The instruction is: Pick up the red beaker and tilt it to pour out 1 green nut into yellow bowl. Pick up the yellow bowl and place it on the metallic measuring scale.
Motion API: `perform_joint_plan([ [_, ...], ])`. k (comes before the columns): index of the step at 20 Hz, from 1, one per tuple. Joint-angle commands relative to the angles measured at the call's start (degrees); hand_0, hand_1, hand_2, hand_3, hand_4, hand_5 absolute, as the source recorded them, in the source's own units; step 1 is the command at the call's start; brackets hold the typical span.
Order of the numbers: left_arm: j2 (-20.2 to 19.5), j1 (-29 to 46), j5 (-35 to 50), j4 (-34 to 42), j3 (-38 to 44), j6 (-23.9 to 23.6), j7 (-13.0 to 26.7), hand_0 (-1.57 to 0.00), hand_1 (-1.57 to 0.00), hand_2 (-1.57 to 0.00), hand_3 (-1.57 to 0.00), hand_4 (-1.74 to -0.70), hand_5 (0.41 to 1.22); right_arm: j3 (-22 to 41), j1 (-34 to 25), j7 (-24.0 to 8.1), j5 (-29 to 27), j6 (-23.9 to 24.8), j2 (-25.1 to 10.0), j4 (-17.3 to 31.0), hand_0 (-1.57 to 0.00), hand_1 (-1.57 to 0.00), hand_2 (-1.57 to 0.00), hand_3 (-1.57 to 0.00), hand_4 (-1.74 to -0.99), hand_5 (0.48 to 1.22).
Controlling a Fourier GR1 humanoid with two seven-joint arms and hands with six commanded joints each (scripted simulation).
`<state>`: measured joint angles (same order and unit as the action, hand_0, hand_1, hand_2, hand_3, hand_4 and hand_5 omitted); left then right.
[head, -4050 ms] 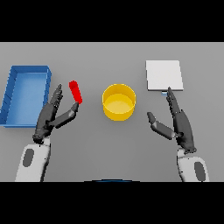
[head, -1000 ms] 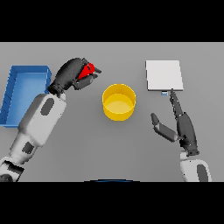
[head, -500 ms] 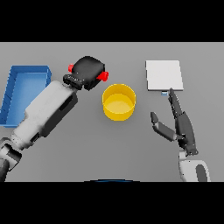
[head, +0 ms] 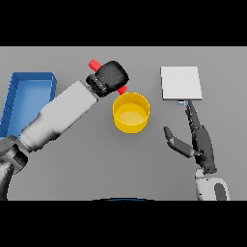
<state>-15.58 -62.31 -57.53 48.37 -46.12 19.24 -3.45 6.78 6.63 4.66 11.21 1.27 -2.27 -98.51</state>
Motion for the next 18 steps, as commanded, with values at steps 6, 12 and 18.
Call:
perform_joint_plan([
  [6,0.39,-5.37,-7.67,-3.36,-7.47,-0.98,-4.07,-1.57,-1.57,-1.57,-1.55,-1.74,1.221,-0.24,-0.71,0.65,1.13,1.30,0.01,0.31,0.00,0.00,0.00,0.00,-1.160,0.569],
  [12,0.59,-8.11,-13.87,-4.99,-14.00,-1.91,-6.98,-1.57,-1.57,-1.57,-1.56,-1.74,1.221,-0.65,-1.00,0.09,0.72,1.33,-0.23,-0.04,0.00,0.00,0.00,0.00,-1.129,0.566],
  [18,1.77,-11.87,-18.76,-5.06,-18.37,-2.04,-8.11,-1.57,-1.57,-1.57,-1.57,-1.73,1.221,-0.03,-0.85,1.51,1.28,1.62,0.44,0.21,0.00,0.00,0.00,0.00,-1.130,0.577],
])
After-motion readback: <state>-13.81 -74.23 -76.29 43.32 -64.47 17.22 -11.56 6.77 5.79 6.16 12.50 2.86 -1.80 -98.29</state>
